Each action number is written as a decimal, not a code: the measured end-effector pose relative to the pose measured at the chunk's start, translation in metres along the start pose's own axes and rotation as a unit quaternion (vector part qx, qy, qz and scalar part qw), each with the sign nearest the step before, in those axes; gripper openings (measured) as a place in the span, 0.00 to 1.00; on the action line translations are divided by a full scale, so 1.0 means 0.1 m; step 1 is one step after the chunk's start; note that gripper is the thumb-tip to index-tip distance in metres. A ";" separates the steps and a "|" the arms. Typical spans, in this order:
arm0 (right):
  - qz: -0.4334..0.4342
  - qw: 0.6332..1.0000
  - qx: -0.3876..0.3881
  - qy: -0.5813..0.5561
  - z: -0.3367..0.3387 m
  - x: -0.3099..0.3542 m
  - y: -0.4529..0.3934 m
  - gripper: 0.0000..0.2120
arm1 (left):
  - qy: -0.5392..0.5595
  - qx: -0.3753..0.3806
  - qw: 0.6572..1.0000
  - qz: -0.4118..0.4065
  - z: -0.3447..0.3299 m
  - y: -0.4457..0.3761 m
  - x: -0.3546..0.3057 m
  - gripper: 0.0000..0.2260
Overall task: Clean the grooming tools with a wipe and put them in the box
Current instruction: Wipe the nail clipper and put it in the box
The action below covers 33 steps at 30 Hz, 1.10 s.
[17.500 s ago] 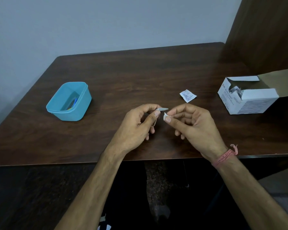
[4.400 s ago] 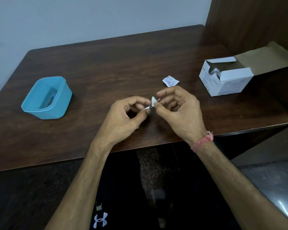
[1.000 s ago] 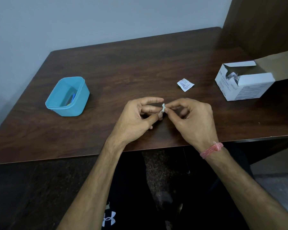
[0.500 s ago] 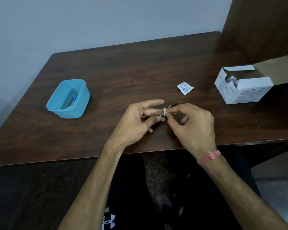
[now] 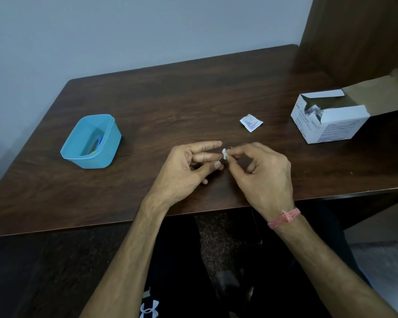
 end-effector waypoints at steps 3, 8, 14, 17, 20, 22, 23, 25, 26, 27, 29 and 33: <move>0.026 0.999 0.040 -0.005 -0.07 0.04 0.01 0.05 | 0.001 -0.006 1.000 0.002 0.02 -0.01 0.00 0.19; -0.033 0.998 -0.052 0.006 0.07 -0.07 -0.01 0.05 | 0.015 -0.009 1.000 0.015 0.00 -0.02 0.01 0.19; 0.021 0.999 0.029 0.000 -0.05 0.02 0.01 0.03 | 0.002 -0.013 1.000 0.011 0.01 -0.02 0.02 0.18; 0.023 1.000 0.004 -0.002 -0.01 0.03 0.00 0.03 | 0.006 -0.013 1.000 0.012 0.01 -0.01 0.01 0.17; -0.021 0.998 -0.058 -0.001 0.08 -0.04 -0.01 0.04 | -0.008 -0.003 1.000 0.015 -0.01 -0.01 0.01 0.15; -0.039 0.997 -0.068 -0.004 0.10 -0.07 -0.03 0.05 | -0.009 0.000 1.000 0.017 -0.02 -0.01 0.01 0.15; -0.040 0.997 -0.061 -0.008 0.09 -0.07 -0.03 0.05 | -0.008 0.000 1.000 0.019 -0.02 -0.01 0.01 0.15; -0.027 0.999 -0.026 -0.016 0.04 -0.03 -0.05 0.04 | -0.007 -0.002 1.000 0.021 -0.02 -0.01 0.01 0.15; -0.016 1.000 -0.004 -0.021 0.01 -0.01 -0.05 0.04 | -0.007 -0.003 1.000 0.020 -0.01 0.00 0.01 0.15; -0.005 1.000 0.014 -0.025 -0.01 0.01 -0.04 0.04 | -0.008 -0.005 1.000 0.018 -0.01 0.00 0.01 0.14; 0.004 0.999 0.024 -0.025 -0.02 0.04 -0.04 0.05 | -0.012 -0.008 1.000 0.015 0.00 0.00 0.01 0.13; -0.033 0.998 -0.061 -0.008 0.11 -0.04 -0.04 0.05 | -0.018 -0.007 1.000 0.024 -0.02 -0.01 0.02 0.13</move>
Point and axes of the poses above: each hand's wrist, its own y-axis away from the middle knuckle, its own z-axis out of the back of the hand, x = y × z, the point moved 6 cm from there along -y, towards the middle knuckle, and after that the axes turned 11 degrees about z, right-handed, at the moved point
